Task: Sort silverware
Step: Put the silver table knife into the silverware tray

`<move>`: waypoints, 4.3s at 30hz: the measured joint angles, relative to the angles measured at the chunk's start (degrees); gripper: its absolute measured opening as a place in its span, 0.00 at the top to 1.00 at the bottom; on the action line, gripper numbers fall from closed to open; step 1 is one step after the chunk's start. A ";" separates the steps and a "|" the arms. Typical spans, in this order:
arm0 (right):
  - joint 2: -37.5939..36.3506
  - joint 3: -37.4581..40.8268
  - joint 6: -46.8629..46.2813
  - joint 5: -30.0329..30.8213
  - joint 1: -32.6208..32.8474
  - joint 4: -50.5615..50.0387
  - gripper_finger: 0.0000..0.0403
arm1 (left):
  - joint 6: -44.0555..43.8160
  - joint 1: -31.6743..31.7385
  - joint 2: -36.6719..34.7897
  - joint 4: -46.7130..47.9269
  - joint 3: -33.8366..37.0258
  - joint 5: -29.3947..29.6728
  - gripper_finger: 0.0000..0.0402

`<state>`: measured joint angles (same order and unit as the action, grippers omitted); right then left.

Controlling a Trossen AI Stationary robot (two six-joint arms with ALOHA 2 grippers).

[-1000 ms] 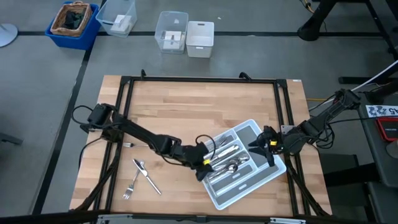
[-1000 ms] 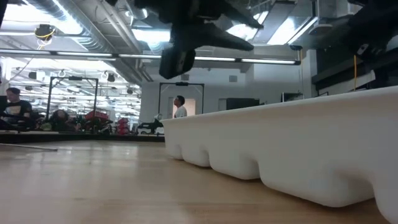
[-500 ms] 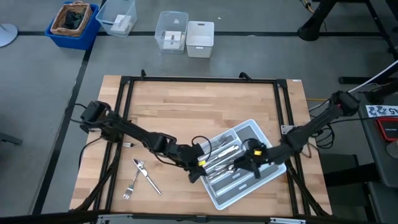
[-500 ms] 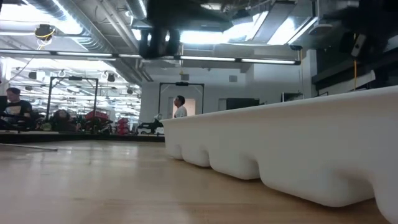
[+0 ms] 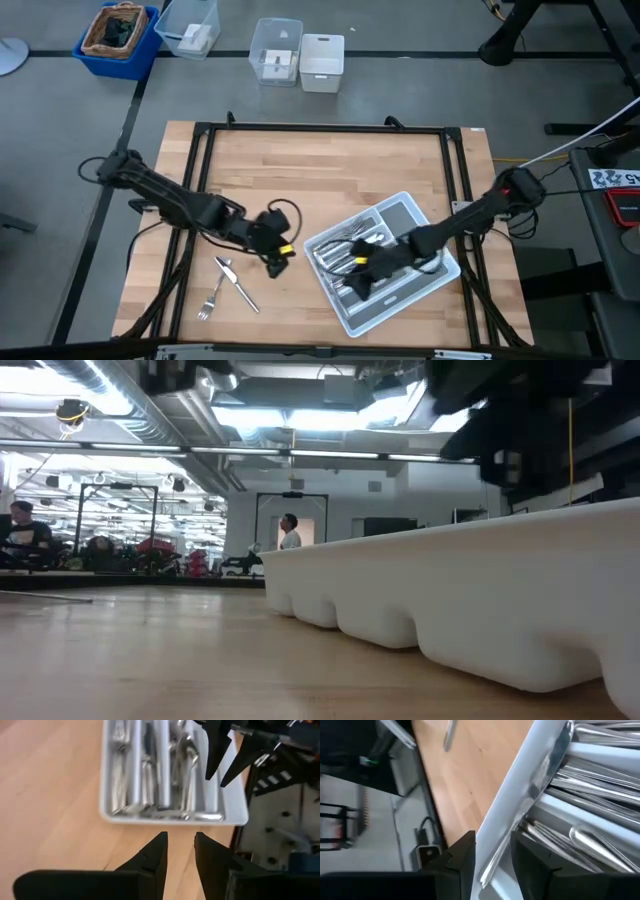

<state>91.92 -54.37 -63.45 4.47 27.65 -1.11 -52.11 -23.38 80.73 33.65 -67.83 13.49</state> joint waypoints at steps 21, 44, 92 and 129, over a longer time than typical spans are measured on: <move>20.55 -18.89 -15.85 -7.11 -5.36 -13.51 0.69 | -0.21 -10.72 -22.22 26.32 -0.01 9.17 0.80; 24.06 -18.95 -18.74 -9.05 -5.19 -11.99 0.78 | 1.61 -12.89 -24.92 30.70 0.01 10.87 0.80; 18.86 -18.84 -73.27 48.52 5.94 -28.66 0.99 | 13.46 -11.71 -39.36 36.64 0.01 24.27 0.80; 21.66 -18.92 -72.38 38.58 3.27 -36.54 0.90 | 8.63 -11.71 -47.65 32.26 14.30 34.41 0.80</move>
<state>113.58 -73.30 -135.84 43.05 30.92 -37.65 -43.48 -35.09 33.08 65.91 -53.52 47.89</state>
